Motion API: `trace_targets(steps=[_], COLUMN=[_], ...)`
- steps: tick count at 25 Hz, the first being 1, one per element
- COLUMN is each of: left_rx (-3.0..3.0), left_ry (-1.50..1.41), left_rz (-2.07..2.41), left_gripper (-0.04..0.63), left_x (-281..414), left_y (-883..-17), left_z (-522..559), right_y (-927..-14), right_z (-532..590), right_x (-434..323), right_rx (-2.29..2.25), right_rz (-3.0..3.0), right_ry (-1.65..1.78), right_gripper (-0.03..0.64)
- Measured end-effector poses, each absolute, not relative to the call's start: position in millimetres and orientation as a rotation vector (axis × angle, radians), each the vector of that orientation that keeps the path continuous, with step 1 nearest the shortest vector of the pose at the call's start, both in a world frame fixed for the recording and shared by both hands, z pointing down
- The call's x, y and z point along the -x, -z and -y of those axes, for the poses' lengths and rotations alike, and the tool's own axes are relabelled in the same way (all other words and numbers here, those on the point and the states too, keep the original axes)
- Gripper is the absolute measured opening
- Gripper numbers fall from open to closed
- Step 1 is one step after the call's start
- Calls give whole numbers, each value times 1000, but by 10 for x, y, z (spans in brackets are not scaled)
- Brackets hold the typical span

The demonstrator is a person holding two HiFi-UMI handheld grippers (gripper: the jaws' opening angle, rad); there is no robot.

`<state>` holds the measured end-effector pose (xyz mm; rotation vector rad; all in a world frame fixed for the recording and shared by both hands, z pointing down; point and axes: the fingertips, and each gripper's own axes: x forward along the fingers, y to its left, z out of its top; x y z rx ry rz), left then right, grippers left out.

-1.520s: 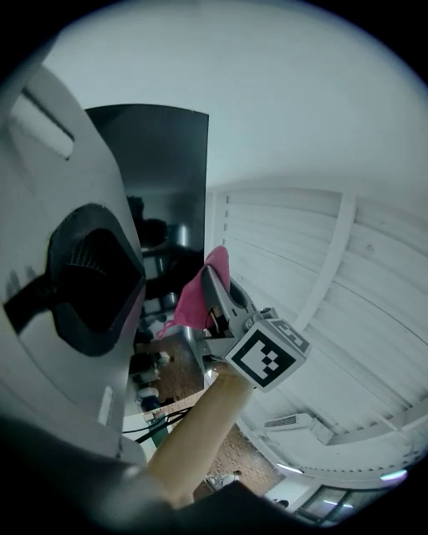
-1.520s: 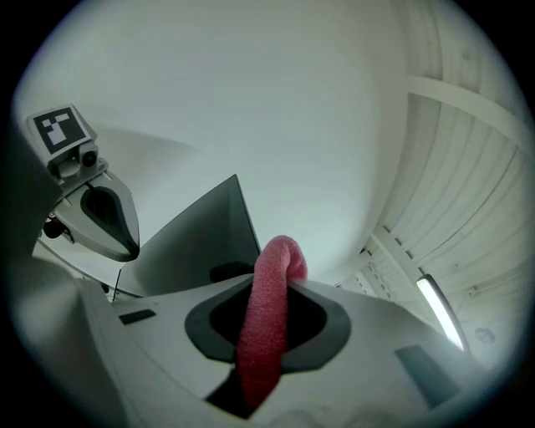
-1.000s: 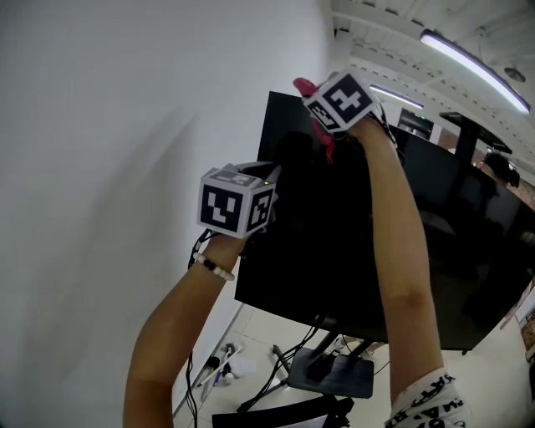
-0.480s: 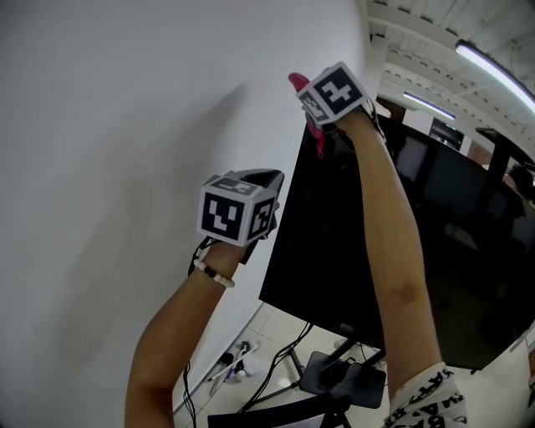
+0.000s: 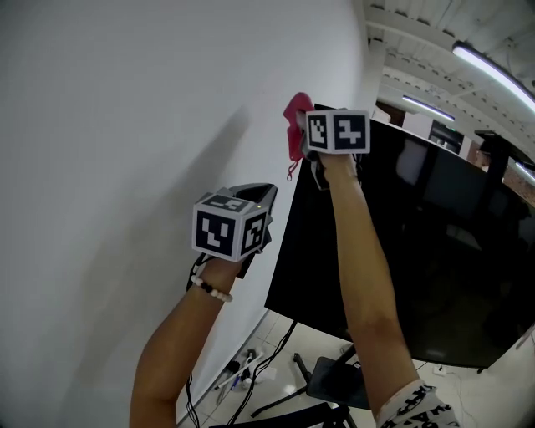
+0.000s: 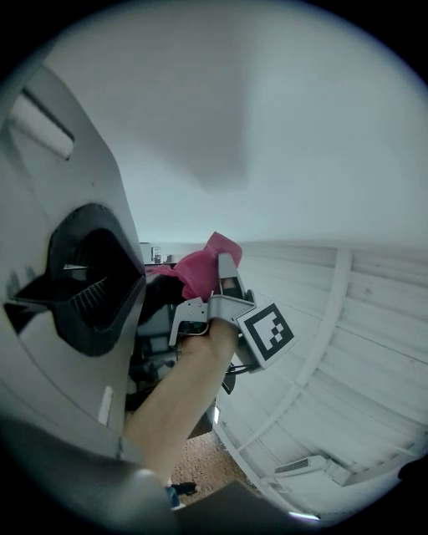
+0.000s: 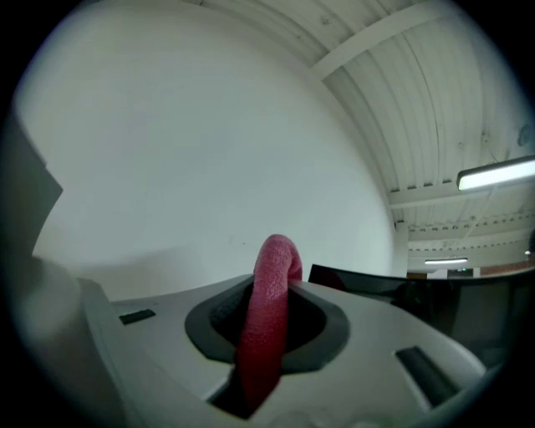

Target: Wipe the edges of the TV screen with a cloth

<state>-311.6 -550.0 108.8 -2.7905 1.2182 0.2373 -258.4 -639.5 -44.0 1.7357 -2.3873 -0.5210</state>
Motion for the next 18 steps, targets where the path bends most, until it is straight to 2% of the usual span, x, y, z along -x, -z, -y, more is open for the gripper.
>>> trace_targets(steps=[18], left_rx=[2864], left_ry=[-257], left_rz=[-1110], left_gripper=[2], left_x=[3095], left_y=[-1203], left_z=[5306], right_y=[137], right_z=[6502], right_x=[2313], right_rx=[-1922], right_rz=[2301], right_ry=[338], right_gripper=[67])
